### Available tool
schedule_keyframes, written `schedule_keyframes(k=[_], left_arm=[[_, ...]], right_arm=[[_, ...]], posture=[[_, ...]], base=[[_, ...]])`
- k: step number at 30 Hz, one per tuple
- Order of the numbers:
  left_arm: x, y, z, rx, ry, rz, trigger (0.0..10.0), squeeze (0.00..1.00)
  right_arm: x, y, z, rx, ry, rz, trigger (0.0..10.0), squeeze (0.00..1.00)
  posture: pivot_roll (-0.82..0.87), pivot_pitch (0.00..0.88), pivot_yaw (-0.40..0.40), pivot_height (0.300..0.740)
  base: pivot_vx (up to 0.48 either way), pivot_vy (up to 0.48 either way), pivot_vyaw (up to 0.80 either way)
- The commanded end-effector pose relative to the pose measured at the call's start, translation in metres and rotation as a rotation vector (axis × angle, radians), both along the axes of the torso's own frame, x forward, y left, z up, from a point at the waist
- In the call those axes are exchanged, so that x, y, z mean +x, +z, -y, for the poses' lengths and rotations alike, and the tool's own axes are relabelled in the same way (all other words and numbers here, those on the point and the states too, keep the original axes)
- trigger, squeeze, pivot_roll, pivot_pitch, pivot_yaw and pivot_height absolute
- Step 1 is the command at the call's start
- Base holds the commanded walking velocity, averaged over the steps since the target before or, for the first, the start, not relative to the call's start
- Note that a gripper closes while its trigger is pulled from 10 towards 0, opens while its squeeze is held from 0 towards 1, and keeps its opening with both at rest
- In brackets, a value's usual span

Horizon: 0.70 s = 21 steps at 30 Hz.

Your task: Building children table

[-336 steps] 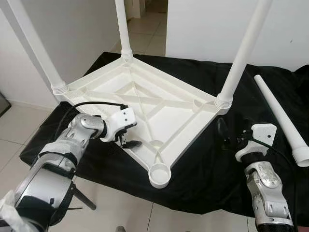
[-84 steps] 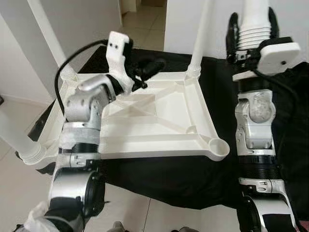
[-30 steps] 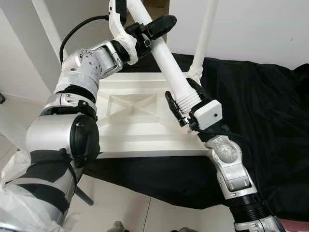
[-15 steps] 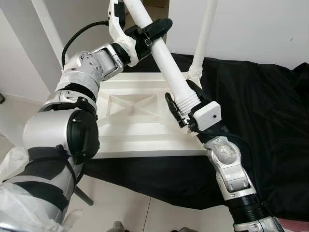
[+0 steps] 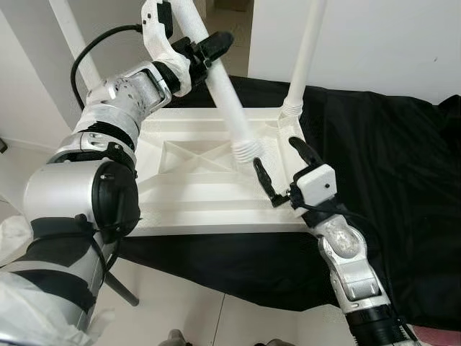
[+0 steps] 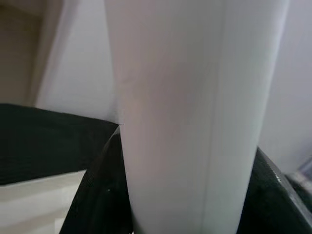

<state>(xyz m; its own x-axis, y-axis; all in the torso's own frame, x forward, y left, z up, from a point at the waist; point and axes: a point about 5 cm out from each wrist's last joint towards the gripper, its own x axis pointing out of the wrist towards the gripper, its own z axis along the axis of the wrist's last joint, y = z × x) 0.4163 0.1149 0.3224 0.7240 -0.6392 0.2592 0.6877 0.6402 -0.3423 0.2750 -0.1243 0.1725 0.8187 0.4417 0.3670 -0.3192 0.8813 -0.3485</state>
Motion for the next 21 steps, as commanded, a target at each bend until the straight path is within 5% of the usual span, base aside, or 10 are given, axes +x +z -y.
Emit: schedule_keyframes(k=[1,11,21], left_arm=[[0.001,0.001,-0.002,0.055,0.04,0.04,10.0,0.0],[-0.005,0.012,0.016,0.145,0.108,0.249,10.0,0.0],[-0.013,0.004,0.033,0.144,0.171,0.324,10.0,0.0]], right_arm=[[-0.001,0.002,-0.002,0.016,0.013,-0.011,10.0,0.0],[0.012,-0.006,-0.007,0.029,-0.045,-0.194,10.0,0.0],[0.013,0.008,-0.021,0.075,0.0,-0.185,10.0,0.0]], posture=[[-0.1,0.0,0.009,0.74],[-0.1,0.0,0.001,0.74],[-0.1,0.0,-0.01,0.74]], base=[[0.0,0.0,0.0],[0.0,0.0,0.0],[0.0,0.0,0.0]])
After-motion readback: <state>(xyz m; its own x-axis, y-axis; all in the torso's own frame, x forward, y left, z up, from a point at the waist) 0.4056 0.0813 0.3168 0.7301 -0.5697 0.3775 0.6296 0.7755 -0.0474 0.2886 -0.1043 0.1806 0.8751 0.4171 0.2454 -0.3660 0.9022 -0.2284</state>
